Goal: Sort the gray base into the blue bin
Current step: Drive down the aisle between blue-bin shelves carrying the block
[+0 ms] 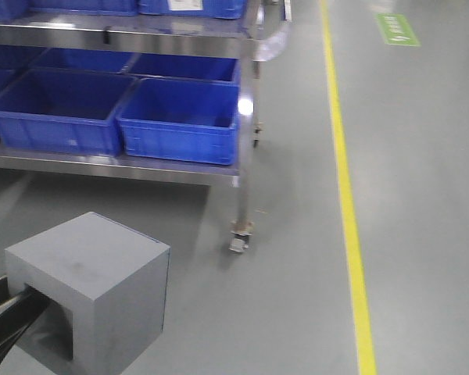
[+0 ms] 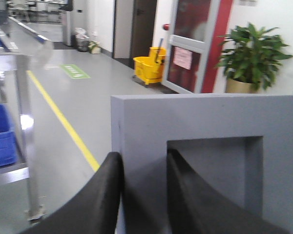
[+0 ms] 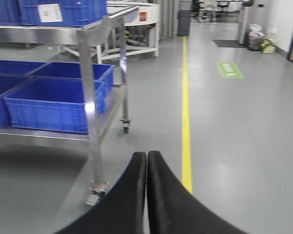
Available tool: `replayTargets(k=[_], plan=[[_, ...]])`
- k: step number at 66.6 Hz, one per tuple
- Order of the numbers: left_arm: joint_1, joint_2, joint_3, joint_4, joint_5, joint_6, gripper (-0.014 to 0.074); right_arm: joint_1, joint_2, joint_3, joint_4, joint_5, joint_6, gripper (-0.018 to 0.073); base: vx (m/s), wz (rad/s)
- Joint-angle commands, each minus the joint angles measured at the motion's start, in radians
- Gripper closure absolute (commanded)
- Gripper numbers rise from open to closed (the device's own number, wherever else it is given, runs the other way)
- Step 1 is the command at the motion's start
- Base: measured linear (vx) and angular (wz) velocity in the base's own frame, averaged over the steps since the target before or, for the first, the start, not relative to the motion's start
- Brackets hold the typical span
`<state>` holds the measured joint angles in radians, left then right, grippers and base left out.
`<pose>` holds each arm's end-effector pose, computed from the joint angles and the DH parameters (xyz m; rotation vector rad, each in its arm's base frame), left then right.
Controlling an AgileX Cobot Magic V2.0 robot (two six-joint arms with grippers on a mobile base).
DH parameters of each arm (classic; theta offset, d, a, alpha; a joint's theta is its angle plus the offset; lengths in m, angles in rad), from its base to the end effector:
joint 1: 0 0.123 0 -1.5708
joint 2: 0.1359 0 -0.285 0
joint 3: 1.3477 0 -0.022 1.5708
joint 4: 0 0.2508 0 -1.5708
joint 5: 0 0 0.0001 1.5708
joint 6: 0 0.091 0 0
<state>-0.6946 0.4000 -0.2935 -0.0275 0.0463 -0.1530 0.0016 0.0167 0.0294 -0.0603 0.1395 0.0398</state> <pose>0.0744 -0.0621 0.2796 0.4279 1.6236 -0.6672 0.0585 -0.0007 0.1896 -0.0116 1.6689 -0.0209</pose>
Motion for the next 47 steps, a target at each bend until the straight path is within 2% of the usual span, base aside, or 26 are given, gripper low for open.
replayTargets(k=[1, 17, 47], plan=[[-0.006, 0.003, -0.034, -0.003, -0.111, -0.006, 0.0602, 0.002, 0.01, 0.017, -0.007, -0.079, -0.007, 0.0568, 0.29, 0.48], [-0.006, 0.003, -0.034, -0.003, -0.111, -0.006, 0.0602, 0.002, 0.01, 0.017, -0.007, -0.079, -0.007, 0.0568, 0.3, 0.61], [-0.006, 0.003, -0.034, -0.003, -0.112, -0.006, 0.0602, 0.002, 0.01, 0.017, -0.007, -0.079, -0.007, 0.0568, 0.33, 0.8]])
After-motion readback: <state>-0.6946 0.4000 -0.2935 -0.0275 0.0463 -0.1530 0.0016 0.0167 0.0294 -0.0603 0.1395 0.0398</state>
